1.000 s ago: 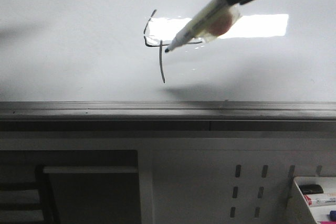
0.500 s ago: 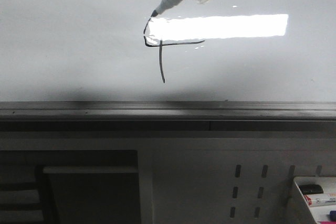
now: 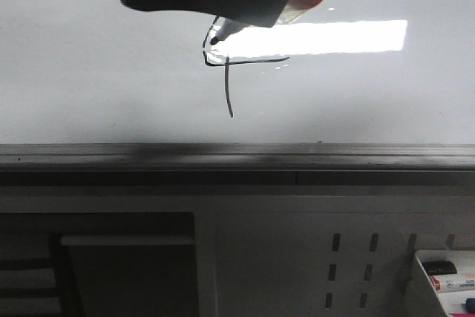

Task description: Write number 4 on whiteboard

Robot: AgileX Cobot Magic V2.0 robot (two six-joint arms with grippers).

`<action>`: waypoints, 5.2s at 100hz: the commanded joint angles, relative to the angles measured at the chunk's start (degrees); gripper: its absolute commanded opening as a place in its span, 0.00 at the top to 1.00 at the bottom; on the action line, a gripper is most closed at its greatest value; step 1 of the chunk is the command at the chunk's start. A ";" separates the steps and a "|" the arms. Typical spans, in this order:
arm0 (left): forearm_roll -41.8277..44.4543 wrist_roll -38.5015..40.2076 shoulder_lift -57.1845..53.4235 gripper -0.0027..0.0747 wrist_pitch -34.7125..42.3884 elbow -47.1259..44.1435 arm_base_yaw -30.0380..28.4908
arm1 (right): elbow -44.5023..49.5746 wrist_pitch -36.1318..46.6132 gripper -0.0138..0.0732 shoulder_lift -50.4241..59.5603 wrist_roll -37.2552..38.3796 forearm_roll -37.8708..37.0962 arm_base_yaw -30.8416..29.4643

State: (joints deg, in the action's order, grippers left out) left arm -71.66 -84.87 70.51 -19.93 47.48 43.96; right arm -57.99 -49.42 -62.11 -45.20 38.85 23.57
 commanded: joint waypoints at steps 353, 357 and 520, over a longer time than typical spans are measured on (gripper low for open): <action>-17.40 13.68 2.54 0.33 38.01 -0.01 -3.19 | 5.72 4.07 0.40 11.36 -0.40 6.74 -16.51; -17.40 12.42 1.53 0.33 38.01 -0.01 -3.19 | 5.72 4.07 0.40 11.36 -0.40 6.66 -16.51; -17.90 0.04 -66.84 0.99 32.28 -35.36 -3.19 | 44.37 31.02 0.92 59.40 -4.37 12.37 -16.51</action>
State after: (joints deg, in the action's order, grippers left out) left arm -90.00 -84.83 2.93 12.68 10.71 41.04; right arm -12.24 -21.68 -2.00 -49.06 49.63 7.49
